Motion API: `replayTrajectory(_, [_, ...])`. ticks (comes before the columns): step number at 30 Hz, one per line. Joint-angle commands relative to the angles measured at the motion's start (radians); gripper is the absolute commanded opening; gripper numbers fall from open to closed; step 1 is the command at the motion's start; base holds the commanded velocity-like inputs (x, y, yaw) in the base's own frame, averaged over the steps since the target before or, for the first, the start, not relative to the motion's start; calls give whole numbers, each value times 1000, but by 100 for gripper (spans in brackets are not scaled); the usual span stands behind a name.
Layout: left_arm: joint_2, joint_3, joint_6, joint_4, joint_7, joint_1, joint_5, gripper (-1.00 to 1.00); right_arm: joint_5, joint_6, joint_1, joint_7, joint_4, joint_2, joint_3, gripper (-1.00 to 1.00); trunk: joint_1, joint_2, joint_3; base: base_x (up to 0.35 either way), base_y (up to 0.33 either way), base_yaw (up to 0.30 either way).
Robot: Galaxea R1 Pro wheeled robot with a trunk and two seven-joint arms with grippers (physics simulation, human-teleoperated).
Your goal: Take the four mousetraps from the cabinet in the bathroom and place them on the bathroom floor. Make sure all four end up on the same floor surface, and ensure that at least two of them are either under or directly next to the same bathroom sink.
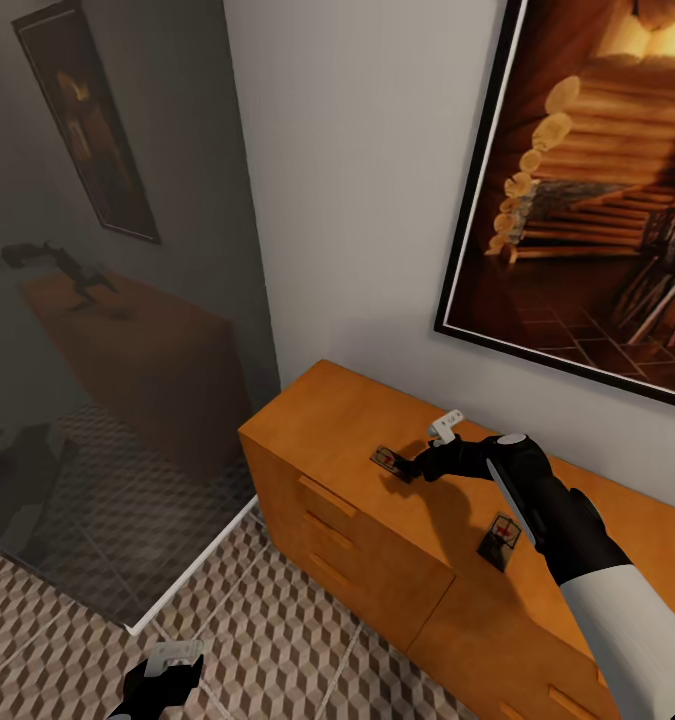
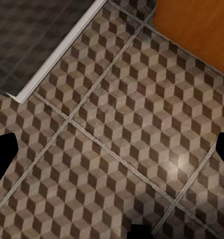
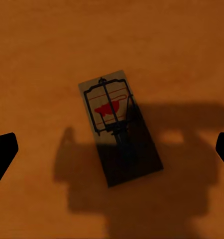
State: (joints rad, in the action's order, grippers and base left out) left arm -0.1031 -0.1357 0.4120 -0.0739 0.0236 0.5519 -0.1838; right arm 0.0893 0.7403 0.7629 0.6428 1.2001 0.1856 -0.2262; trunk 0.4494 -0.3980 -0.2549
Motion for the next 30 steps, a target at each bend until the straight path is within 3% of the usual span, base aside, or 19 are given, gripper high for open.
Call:
replayTrajectory(1, [0,-8,7,-4,2,2,-9,100,10,2,1,8,1,1,-1,100,1,-2,-2,0,3,0])
replayTrajectory(30, [0,-8,6,-4,2,2,-9,100,67,2,1,6,1,2,-1,100,1,-2,-2,0,0,0])
